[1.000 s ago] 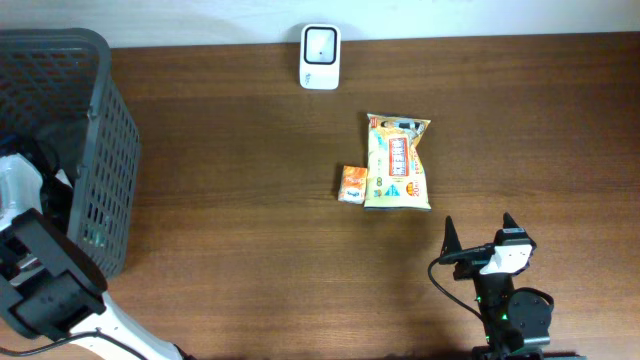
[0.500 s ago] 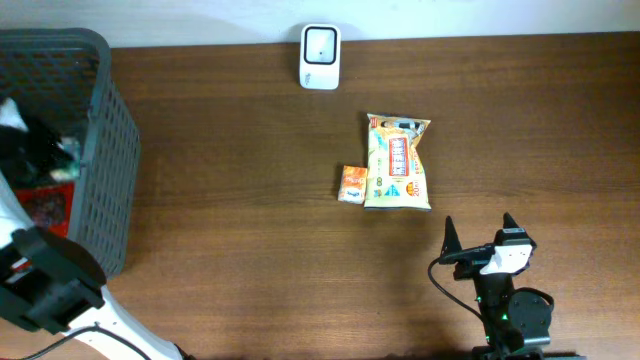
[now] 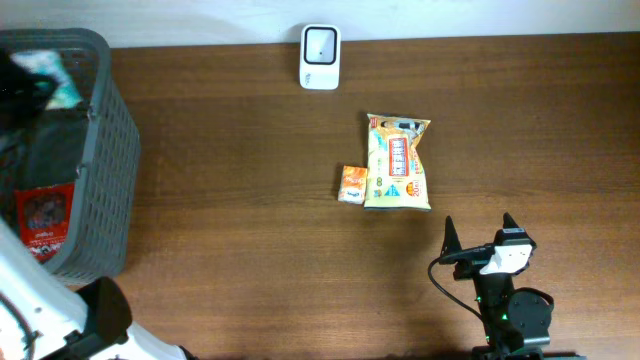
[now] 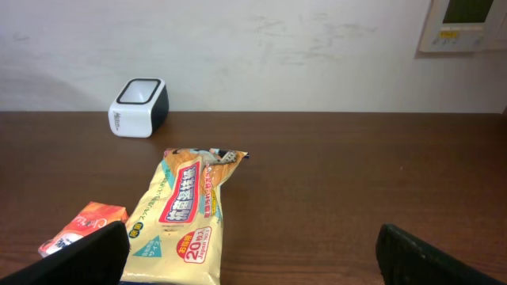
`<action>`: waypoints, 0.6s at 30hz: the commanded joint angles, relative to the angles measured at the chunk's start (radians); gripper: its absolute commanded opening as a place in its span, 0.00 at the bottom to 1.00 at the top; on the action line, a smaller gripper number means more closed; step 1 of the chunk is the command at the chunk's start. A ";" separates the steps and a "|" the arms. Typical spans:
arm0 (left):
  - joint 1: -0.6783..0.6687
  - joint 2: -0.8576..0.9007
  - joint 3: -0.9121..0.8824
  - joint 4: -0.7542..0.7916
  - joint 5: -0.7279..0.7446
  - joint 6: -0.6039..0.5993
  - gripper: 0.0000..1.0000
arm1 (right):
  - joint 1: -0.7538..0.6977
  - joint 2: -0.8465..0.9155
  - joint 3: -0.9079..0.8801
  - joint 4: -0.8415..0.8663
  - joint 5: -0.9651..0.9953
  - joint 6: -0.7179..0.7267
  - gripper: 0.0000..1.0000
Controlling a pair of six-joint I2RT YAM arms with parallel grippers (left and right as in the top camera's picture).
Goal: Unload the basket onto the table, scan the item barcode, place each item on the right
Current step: 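Pass the tissue pack by the scanner and place it beside the bag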
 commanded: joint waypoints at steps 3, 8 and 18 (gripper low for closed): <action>-0.291 0.035 -0.018 0.001 -0.050 -0.042 0.00 | -0.006 -0.007 -0.009 -0.003 -0.001 -0.004 0.99; -0.568 0.113 -0.042 -0.002 -0.204 -0.072 0.00 | -0.006 -0.007 -0.009 -0.003 -0.001 -0.004 0.99; -0.931 0.352 -0.327 0.187 -0.416 -0.253 0.00 | -0.006 -0.007 -0.009 -0.003 -0.002 -0.004 0.98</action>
